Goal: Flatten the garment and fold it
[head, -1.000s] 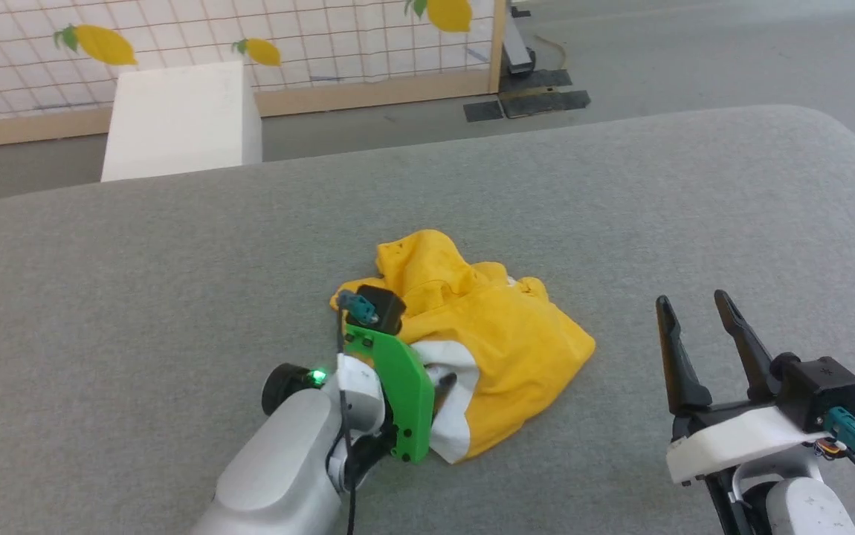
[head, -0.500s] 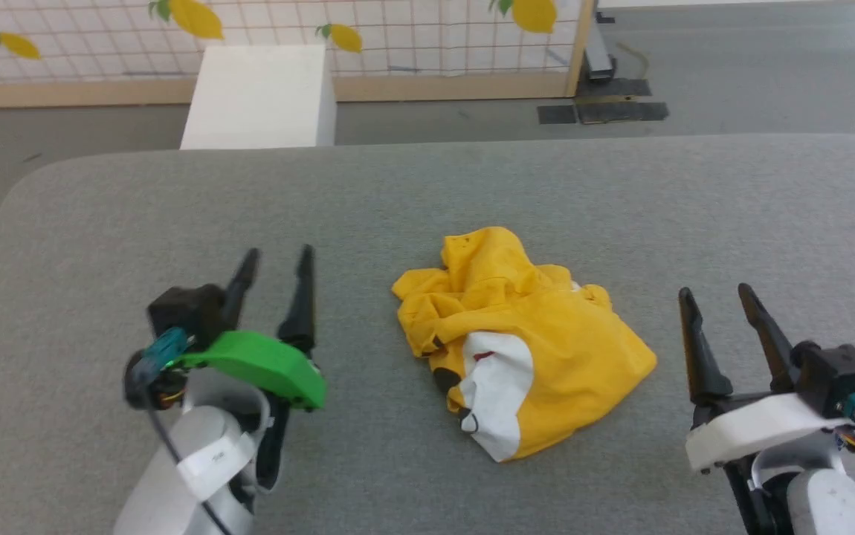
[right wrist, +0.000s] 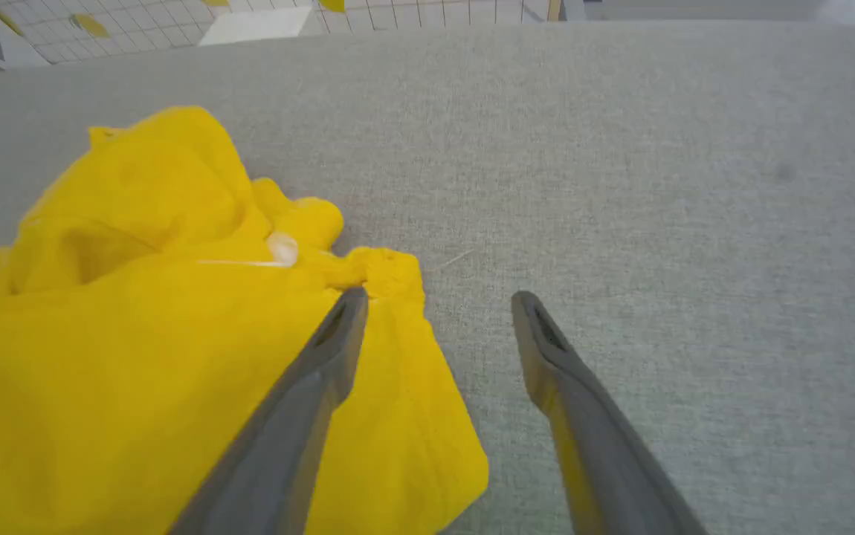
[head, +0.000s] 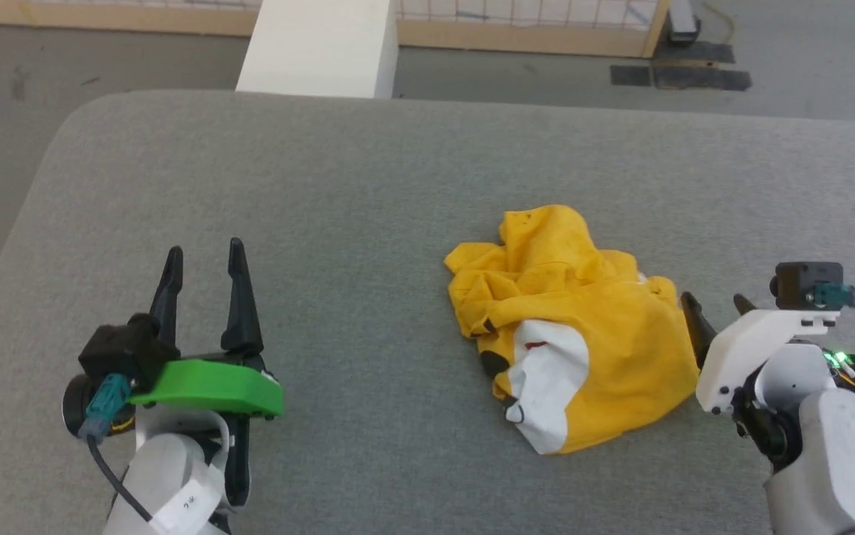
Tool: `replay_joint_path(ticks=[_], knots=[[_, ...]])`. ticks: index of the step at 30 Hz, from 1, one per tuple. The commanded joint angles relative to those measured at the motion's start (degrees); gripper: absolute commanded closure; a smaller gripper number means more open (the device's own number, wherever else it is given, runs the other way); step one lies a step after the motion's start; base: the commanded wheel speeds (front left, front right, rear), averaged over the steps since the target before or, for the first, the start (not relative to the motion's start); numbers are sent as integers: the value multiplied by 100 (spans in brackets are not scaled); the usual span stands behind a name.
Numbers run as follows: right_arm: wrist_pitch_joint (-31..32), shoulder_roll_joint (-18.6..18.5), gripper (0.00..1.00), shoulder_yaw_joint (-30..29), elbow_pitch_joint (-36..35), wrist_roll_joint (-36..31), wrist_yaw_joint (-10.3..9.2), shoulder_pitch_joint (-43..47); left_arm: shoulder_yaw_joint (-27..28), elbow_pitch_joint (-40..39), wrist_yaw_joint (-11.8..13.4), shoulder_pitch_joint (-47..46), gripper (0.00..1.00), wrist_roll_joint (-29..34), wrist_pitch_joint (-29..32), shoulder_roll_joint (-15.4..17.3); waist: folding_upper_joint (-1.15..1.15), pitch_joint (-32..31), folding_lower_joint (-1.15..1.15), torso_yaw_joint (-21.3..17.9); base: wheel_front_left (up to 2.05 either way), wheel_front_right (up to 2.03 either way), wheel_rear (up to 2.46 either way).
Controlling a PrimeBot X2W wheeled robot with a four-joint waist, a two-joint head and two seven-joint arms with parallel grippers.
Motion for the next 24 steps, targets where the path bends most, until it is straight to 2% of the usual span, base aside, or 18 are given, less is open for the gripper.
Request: replay_joint_path(ticks=[1, 7, 8, 9, 11, 14, 18, 20, 24], knots=[[274, 0, 0, -62, 161, -74, -8, -153, 95, -49, -70, 112, 0, 88, -26, -87, 0, 190, 0, 200, 0, 0, 0], [1647, 0, 2, -4, 711, -278, -8, -367, 371, -101, -357, 239, 0, 330, -26, -357, 0, 286, 0, 365, 0, 0, 0], [1763, 0, 25, 14, 726, -263, -8, -361, 392, -93, -385, 240, 0, 348, -26, -374, 0, 288, 0, 377, 0, 0, 0], [1926, 0, 70, 63, 716, -235, -8, -342, 436, -76, -436, 238, 0, 377, -26, -404, 0, 287, 0, 392, 0, 0, 0], [1994, 0, 100, 85, 627, -178, -8, -299, 497, -61, -501, 237, 0, 413, -26, -441, 0, 273, 0, 399, 0, 0, 0], [1764, 0, 100, 53, 400, -48, -8, -225, 576, -25, -575, 264, 0, 456, -27, -476, 0, 194, 0, 378, 0, 0, 0], [1164, 0, 100, 26, -145, 168, -8, -114, 646, 11, -646, 330, 0, 503, -27, -502, 0, 23, 0, 359, 0, 0, 0], [935, 0, 100, 188, -590, 420, -8, -22, 660, 24, -663, 364, 0, 524, -27, -509, 0, -55, 0, 360, 0, 0, 0], [838, 0, 100, 1065, -2067, 1102, -8, 416, 717, 10, -693, 459, 0, 564, -27, -517, 0, -215, 0, 288, 0, 0, 0]])
